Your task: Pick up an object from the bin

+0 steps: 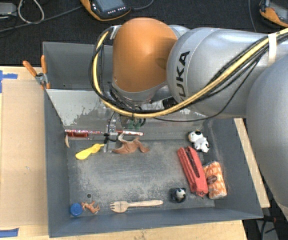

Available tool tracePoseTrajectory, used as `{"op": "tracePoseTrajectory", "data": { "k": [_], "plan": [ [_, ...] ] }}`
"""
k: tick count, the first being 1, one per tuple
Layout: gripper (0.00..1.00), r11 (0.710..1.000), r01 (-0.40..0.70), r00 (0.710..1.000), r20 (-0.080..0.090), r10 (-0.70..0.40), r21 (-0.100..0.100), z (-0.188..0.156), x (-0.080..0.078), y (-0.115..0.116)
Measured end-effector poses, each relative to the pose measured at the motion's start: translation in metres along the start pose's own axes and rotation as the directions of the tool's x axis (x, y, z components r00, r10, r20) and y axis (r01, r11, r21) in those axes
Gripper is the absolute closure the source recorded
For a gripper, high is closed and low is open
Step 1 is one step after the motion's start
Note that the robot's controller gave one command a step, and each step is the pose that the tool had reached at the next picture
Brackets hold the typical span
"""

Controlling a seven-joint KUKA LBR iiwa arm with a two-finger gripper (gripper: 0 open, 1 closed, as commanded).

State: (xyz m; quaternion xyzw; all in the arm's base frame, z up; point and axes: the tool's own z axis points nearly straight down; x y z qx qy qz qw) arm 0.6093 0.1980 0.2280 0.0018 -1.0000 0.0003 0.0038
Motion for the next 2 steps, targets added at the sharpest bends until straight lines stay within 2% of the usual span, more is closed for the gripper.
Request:
{"op": "tracePoseTrajectory", "data": {
  "k": [1,2],
  "plan": [
    [0.0,1.0,-0.004,1.0,0.008,0.004,-0.001,-0.006,-0.001,-0.001],
    [0.0,0.998,-0.061,0.998,0.0,0.061,0.0,-0.047,0.058,-0.068]
  ]
}}
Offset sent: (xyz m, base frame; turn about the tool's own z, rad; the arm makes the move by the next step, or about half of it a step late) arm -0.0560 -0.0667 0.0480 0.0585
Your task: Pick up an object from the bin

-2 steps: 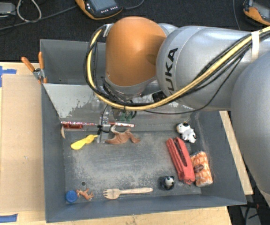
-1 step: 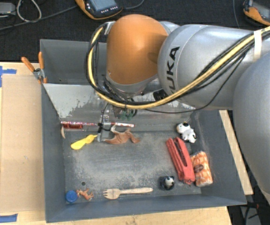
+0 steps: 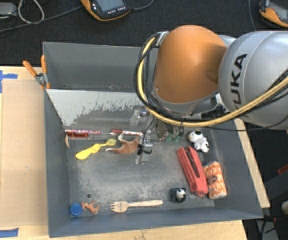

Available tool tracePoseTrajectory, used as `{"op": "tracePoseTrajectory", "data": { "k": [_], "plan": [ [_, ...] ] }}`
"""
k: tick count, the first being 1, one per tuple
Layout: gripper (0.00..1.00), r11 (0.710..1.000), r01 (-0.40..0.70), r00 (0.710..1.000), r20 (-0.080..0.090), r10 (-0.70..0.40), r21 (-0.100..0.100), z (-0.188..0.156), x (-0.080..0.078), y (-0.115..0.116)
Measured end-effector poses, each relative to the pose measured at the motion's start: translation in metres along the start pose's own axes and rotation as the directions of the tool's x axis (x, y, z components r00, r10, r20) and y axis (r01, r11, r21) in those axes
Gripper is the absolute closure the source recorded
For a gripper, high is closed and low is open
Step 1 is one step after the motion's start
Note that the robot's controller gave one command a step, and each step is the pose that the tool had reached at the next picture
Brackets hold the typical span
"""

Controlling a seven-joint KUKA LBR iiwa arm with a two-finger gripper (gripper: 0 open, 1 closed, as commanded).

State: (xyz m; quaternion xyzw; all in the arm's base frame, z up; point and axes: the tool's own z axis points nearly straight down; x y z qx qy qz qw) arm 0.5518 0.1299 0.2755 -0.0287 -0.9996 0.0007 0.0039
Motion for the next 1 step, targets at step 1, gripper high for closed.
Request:
{"op": "tracePoseTrajectory", "data": {
  "k": [1],
  "plan": [
    [0.0,1.0,0.027,1.0,0.008,-0.027,-0.003,0.0644,-0.0337,0.0093]
  ]
}}
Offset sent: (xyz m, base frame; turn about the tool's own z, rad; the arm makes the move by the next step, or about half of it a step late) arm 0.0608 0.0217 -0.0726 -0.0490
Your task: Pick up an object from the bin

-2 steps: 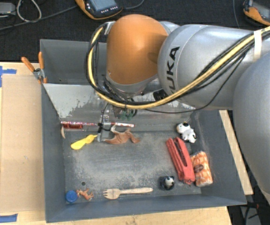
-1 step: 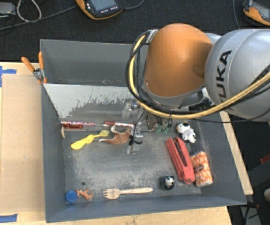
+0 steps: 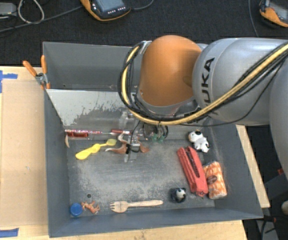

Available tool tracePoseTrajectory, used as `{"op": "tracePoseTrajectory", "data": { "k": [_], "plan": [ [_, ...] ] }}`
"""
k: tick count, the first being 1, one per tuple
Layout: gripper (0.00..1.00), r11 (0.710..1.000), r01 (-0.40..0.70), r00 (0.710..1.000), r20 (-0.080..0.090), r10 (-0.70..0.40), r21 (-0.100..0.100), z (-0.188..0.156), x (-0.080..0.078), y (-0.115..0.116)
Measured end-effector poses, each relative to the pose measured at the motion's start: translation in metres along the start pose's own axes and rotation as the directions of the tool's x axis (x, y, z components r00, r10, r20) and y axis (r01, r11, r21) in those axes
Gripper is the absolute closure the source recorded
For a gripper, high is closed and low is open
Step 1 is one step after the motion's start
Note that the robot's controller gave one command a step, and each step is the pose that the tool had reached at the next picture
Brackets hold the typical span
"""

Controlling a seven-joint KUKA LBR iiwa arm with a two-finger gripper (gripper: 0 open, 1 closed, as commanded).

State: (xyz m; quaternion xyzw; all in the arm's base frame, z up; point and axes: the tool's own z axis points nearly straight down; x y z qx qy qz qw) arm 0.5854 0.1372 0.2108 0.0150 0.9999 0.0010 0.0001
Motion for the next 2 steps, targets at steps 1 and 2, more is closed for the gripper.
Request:
{"op": "tracePoseTrajectory", "data": {
  "k": [1,2],
  "plan": [
    [0.0,1.0,0.015,1.0,0.001,-0.015,0.0,0.023,-0.019,0.01],
    [0.0,0.985,0.174,0.985,-0.002,-0.174,0.0,0.05,-0.027,0.002]
  ]
}}
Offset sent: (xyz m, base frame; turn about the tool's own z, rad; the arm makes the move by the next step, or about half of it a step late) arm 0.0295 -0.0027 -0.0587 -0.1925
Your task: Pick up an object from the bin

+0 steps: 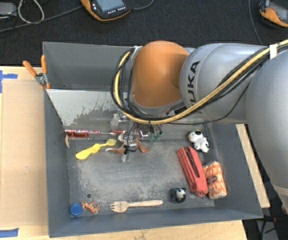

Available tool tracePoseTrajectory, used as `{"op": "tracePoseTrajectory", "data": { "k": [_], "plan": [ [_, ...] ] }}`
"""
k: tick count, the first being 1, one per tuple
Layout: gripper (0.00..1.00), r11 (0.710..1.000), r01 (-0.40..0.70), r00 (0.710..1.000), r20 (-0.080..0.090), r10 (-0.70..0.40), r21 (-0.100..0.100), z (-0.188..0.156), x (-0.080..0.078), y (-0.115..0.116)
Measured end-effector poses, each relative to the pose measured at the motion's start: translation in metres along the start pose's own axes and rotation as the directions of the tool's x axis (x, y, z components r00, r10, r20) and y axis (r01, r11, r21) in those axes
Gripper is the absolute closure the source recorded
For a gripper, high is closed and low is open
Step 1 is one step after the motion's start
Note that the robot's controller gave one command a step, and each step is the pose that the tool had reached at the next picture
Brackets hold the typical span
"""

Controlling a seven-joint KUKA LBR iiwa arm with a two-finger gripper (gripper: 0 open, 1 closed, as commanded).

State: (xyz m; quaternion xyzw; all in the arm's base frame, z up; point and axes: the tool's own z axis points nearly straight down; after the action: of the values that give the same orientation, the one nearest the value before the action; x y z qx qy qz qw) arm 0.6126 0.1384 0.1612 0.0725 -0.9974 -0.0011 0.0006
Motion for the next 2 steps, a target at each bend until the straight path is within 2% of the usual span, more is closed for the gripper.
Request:
{"op": "tracePoseTrajectory", "data": {
  "k": [1,2],
  "plan": [
    [0.0,0.999,0.036,0.999,0.007,-0.036,-0.001,0.011,0.002,-0.06],
    [0.0,0.999,0.036,0.999,0.008,-0.036,0.0,0.015,0.01,-0.131]
  ]
}}
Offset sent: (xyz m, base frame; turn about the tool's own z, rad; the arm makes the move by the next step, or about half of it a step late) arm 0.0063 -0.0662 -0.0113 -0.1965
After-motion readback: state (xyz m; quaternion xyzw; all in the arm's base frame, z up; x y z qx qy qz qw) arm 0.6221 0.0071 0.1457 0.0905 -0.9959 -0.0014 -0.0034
